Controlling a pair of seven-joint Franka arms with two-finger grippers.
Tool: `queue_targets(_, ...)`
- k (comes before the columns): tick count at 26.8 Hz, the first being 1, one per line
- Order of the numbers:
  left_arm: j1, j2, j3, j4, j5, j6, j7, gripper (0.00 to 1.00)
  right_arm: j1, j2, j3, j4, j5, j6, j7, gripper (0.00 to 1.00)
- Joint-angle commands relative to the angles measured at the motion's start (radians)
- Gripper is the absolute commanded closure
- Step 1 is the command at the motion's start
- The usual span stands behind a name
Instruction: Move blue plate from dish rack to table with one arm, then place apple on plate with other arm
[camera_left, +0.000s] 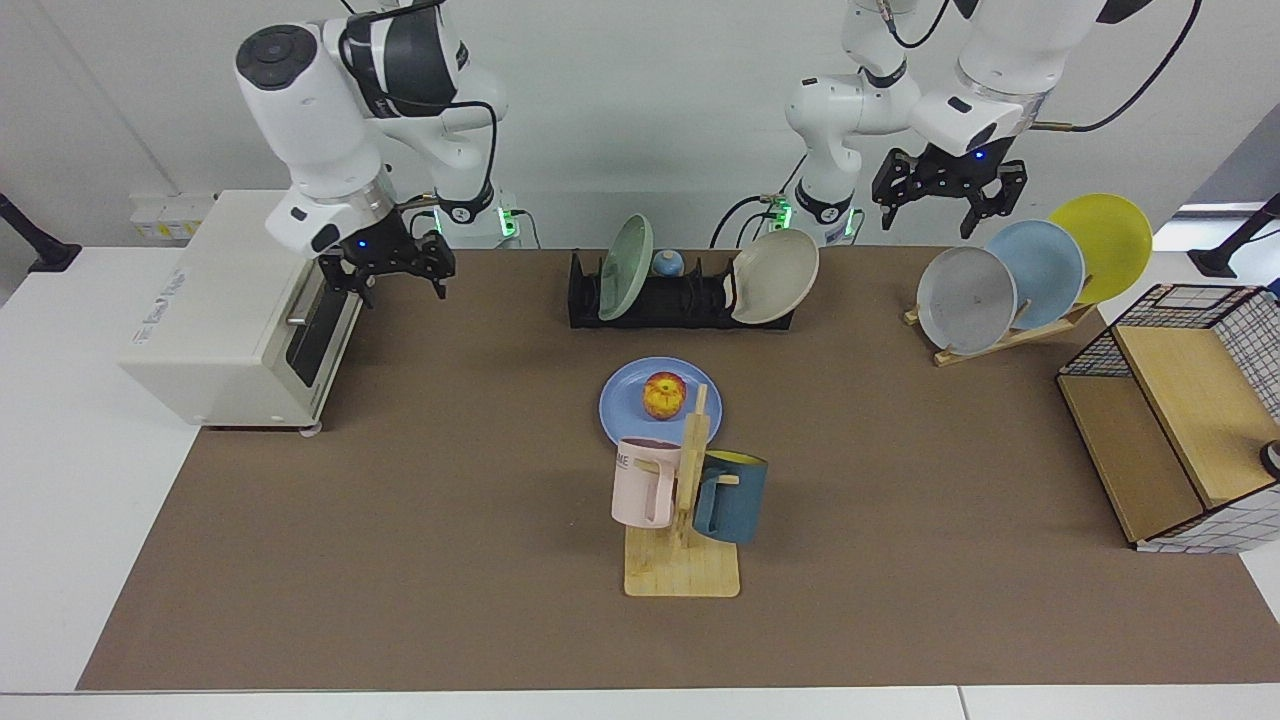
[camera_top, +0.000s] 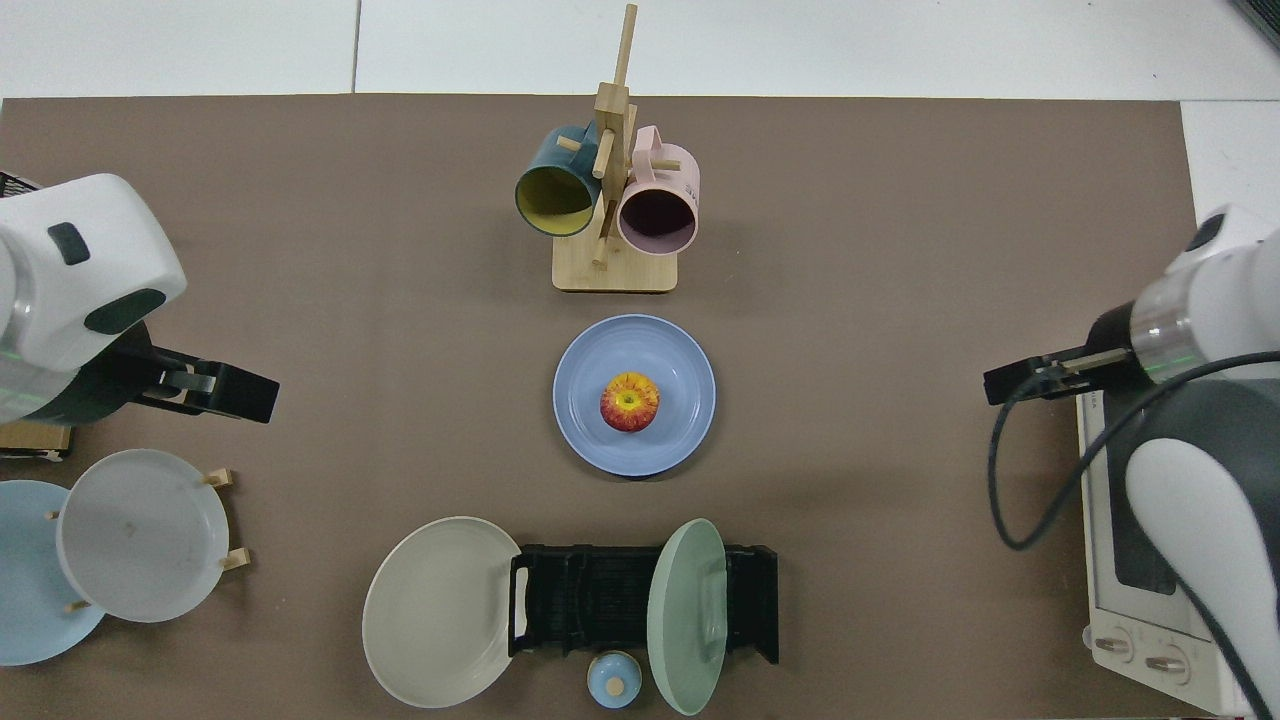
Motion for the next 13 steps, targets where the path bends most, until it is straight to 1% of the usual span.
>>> queue_targets(1,0.011,-0.006,-0.007,0.011,0.005,-0.024,-0.008,0.0,-0.069,-0.039,0.015,-0.025,-0.048,-0.023,-0.074,0.0)
queue_targets(3,0.012,-0.006,-0.007,0.011,0.005,-0.024,-0.008,0.0,-0.08,-0.037,0.018,-0.015,-0.093,-0.02,-0.077,0.0)
queue_targets(5,0.012,-0.006,-0.007,0.011,0.005,-0.024,-0.008,0.0,-0.087,-0.034,0.016,0.001,-0.104,-0.019,-0.082,0.0)
queue_targets(9,0.012,-0.006,-0.007,0.011,0.005,-0.024,-0.008,0.0,-0.113,-0.028,0.016,0.028,-0.099,-0.016,-0.1,0.0)
queue_targets(10,0.011,-0.006,-0.007,0.011,0.005,-0.024,-0.008,0.0,-0.12,-0.026,0.016,0.031,-0.087,-0.01,-0.102,0.0)
queue_targets(13,0.011,-0.006,-0.007,0.011,0.005,-0.024,-0.008,0.0,-0.123,-0.02,0.018,0.036,-0.081,-0.004,-0.094,0.0)
